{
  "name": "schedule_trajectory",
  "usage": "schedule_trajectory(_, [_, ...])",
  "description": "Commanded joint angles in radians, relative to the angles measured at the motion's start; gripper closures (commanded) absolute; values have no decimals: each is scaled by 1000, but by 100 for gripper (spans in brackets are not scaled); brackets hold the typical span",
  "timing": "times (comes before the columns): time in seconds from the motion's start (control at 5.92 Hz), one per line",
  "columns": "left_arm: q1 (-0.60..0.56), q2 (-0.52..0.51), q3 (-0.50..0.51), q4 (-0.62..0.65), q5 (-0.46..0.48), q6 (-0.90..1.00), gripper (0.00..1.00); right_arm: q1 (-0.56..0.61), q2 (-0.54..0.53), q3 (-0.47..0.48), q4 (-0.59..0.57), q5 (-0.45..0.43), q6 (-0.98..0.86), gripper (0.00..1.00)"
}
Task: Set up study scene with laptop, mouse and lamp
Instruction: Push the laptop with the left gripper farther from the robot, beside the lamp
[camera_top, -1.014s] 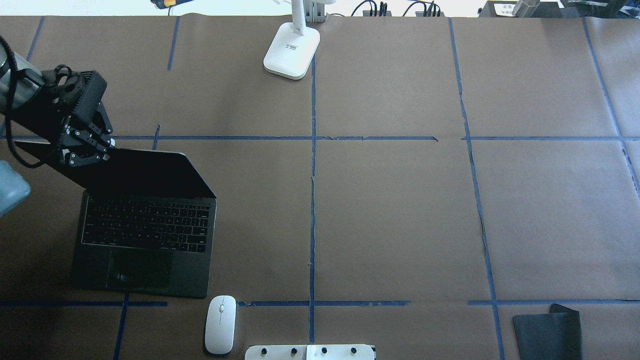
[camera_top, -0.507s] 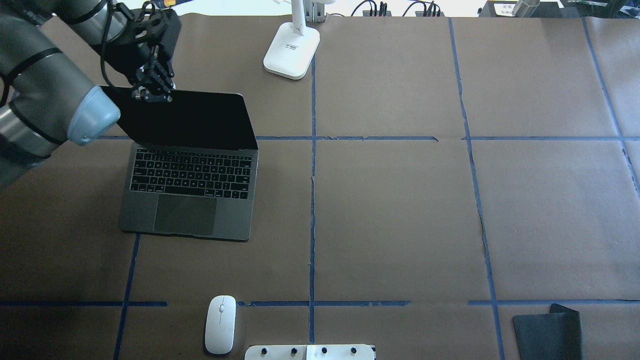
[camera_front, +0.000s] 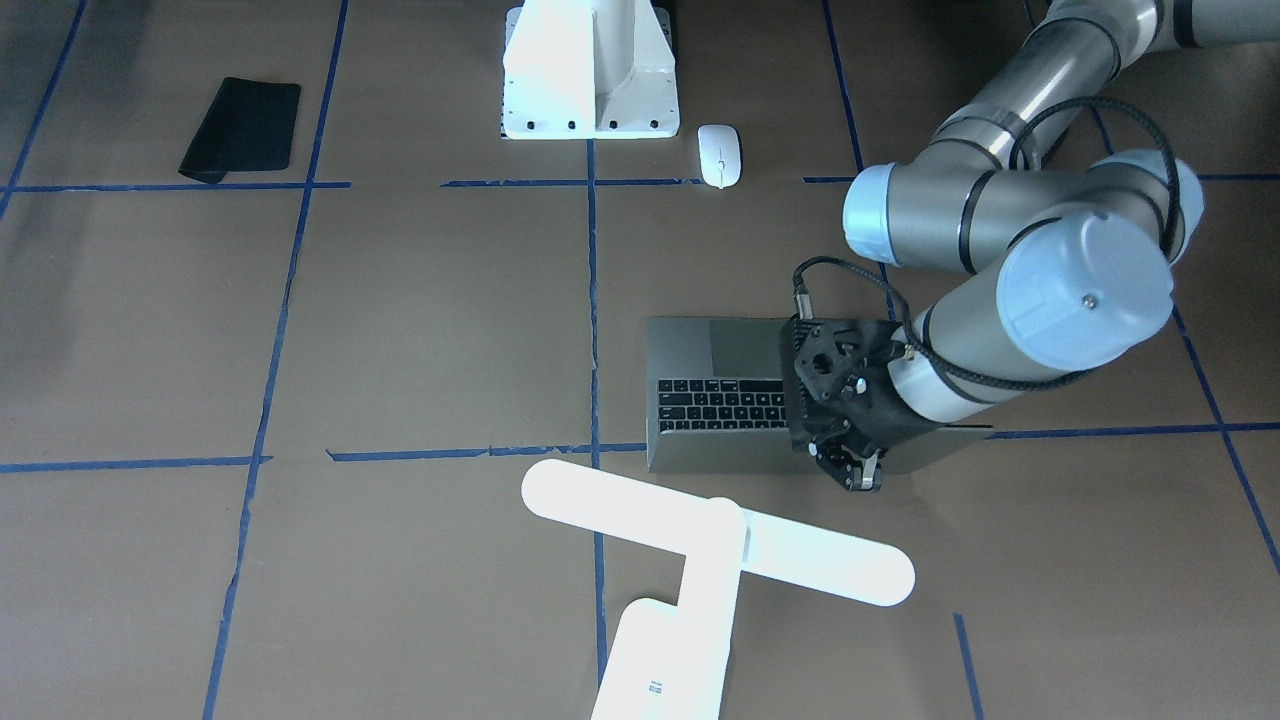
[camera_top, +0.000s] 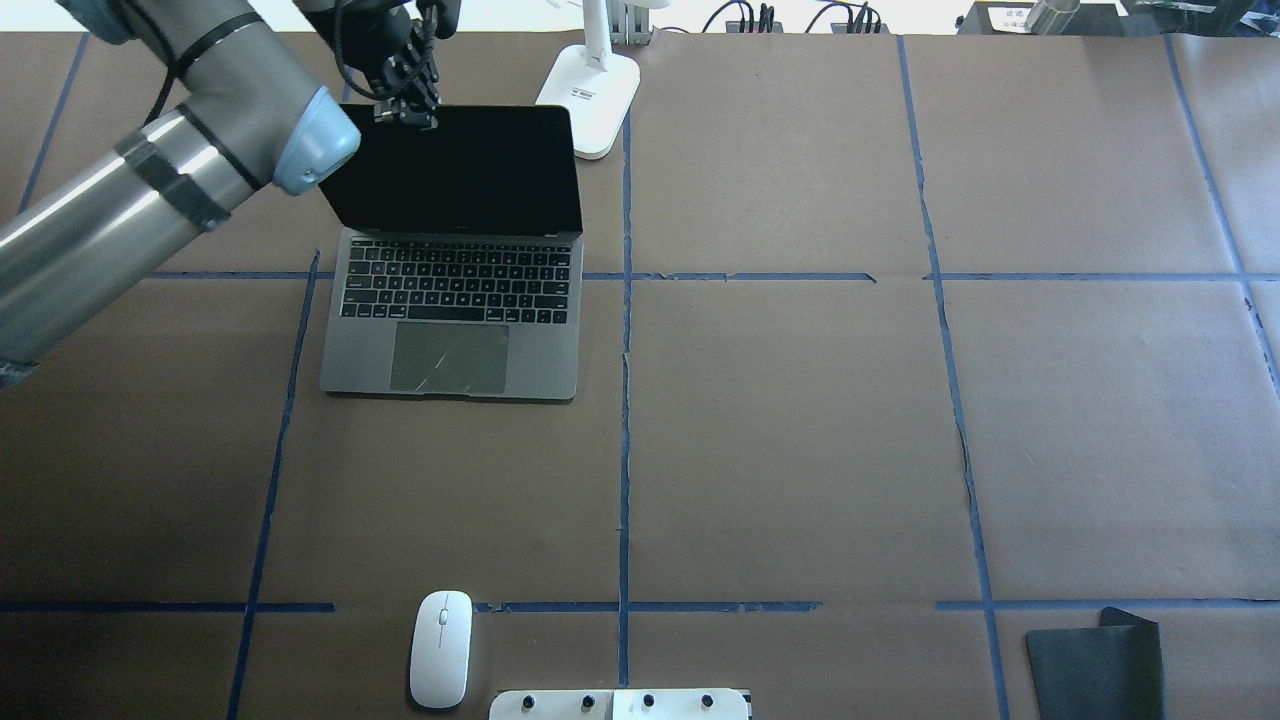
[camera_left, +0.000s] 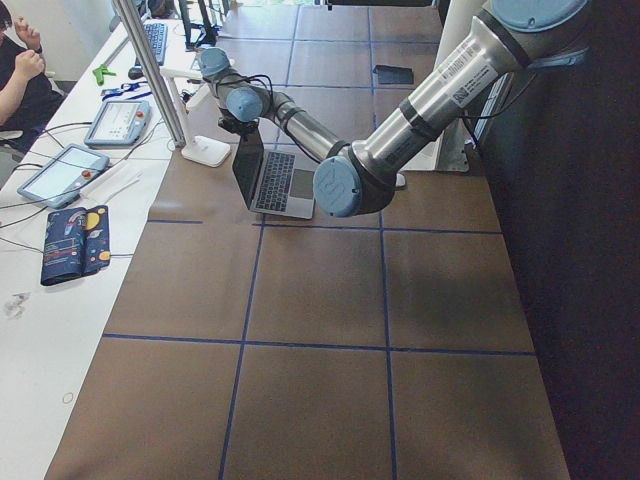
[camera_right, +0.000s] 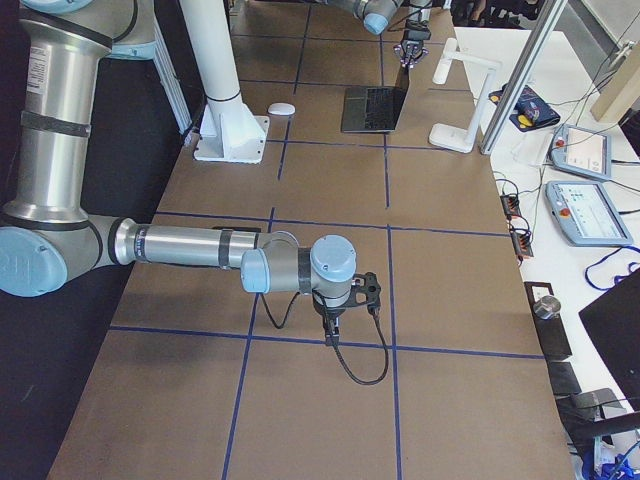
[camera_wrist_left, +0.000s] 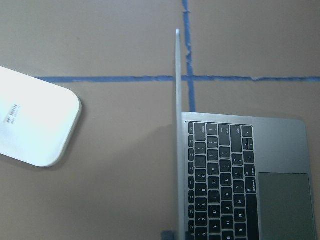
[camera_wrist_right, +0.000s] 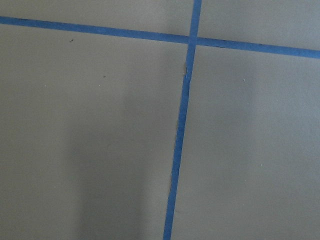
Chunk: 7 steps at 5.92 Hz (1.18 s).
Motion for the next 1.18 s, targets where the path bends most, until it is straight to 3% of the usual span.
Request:
schedule_trajectory(0.0, [0,-62,89,-46,52,-17,98,0,-2,0,-2,0,0,0])
schedule_trajectory(0.17, [0,-67,95,-49,52,-17,91,0,-4,0,0,6,0,0])
schedule_trajectory(0.34, [-1,-61,94,-51,52,-19,75,0,-4,0,0,8,0,0])
schedule_trajectory(0.68, [-12,-55,74,-42,45,-17,35,0,-4,0,0,8,0,0])
schedule_trajectory(1.01, [-101,121,-94,-37,-86,-19,33,0,-4,1,0,8,-2,0])
